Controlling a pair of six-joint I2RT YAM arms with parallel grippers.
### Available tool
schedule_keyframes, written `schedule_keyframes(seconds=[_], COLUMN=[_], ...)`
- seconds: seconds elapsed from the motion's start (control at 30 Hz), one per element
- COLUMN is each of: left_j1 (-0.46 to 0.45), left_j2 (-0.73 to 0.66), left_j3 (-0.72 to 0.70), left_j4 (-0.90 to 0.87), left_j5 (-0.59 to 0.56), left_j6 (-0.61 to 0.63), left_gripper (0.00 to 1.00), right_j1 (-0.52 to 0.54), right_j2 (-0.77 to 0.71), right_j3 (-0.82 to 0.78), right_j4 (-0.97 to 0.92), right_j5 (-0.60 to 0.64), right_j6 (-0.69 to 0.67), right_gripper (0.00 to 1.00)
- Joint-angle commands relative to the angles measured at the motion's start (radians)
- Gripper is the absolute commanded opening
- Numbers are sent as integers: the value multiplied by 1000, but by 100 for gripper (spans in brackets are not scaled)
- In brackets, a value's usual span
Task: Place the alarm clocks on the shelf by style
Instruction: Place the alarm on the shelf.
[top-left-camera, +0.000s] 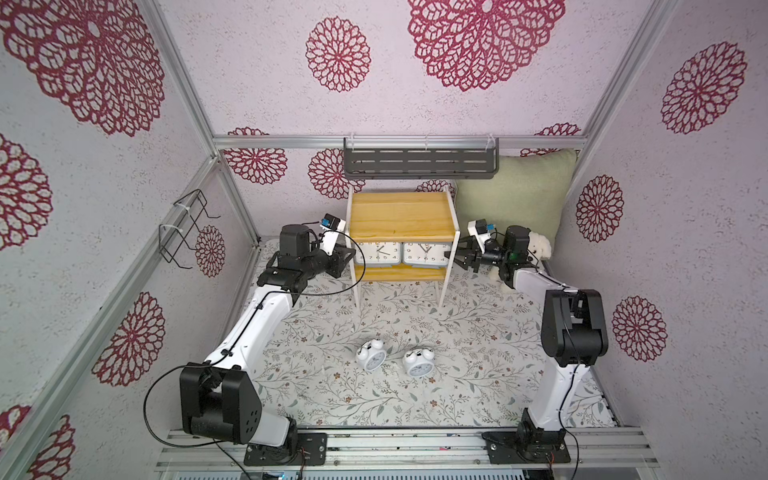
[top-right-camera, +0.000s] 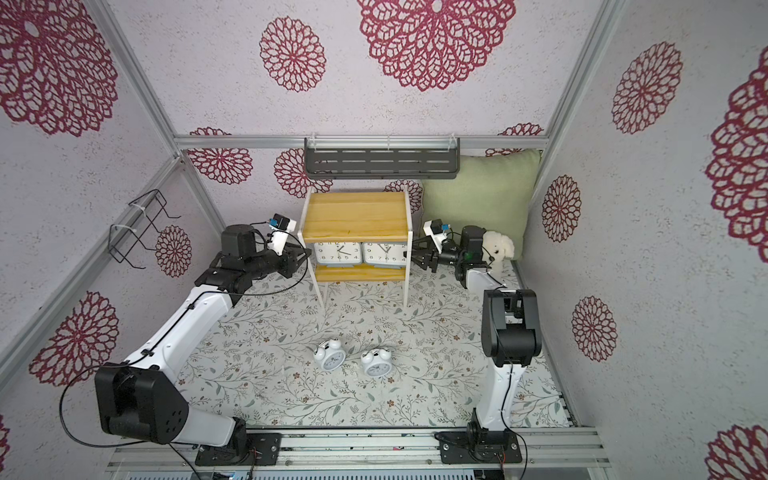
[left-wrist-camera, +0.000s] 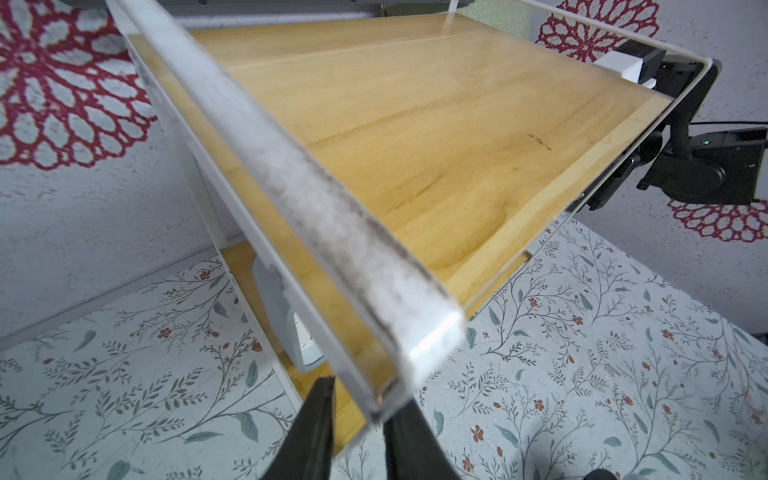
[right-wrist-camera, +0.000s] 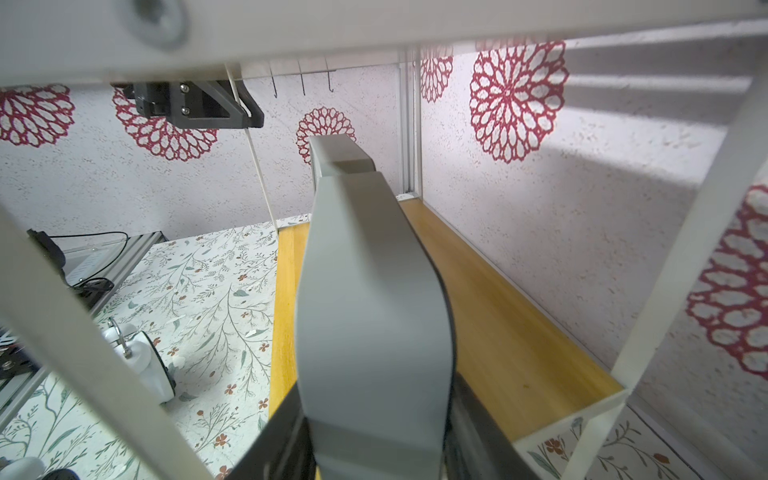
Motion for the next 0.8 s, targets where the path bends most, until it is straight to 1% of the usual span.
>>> schedule_keyframes(seconds=[0.0,0.13,0.23,0.33,0.43,0.5,0.77], left_j1=[7,7,8,7,8,8,9], left_j2=[-20,-26,-32,-39,-51,-61,-113], left_j3=[23,22,20,15,5,-4,-38], left_j4=[-22,-23,-24,-23,-20,-18,-33], left_j5=[-21,-28,-33,-44,-60,-70,-109], left_j6=[-10,-6,-4,-4,-2,0,18], left_gripper=[34,42,46,51,54,56,60], right_j1=[5,4,5,5,4,0,-21], right_j2=[-14,-14,-17,-25,-42,-57,-116], right_j3=[39,43,44,40,30,12,-47], right_j4=[14,17,17,25,49,78,134], right_j5=[14,16,20,42,72,91,132], right_j6=[-30,-29,-30,-33,-29,-23,-2], right_gripper=[52,60,68,76,81,83,84])
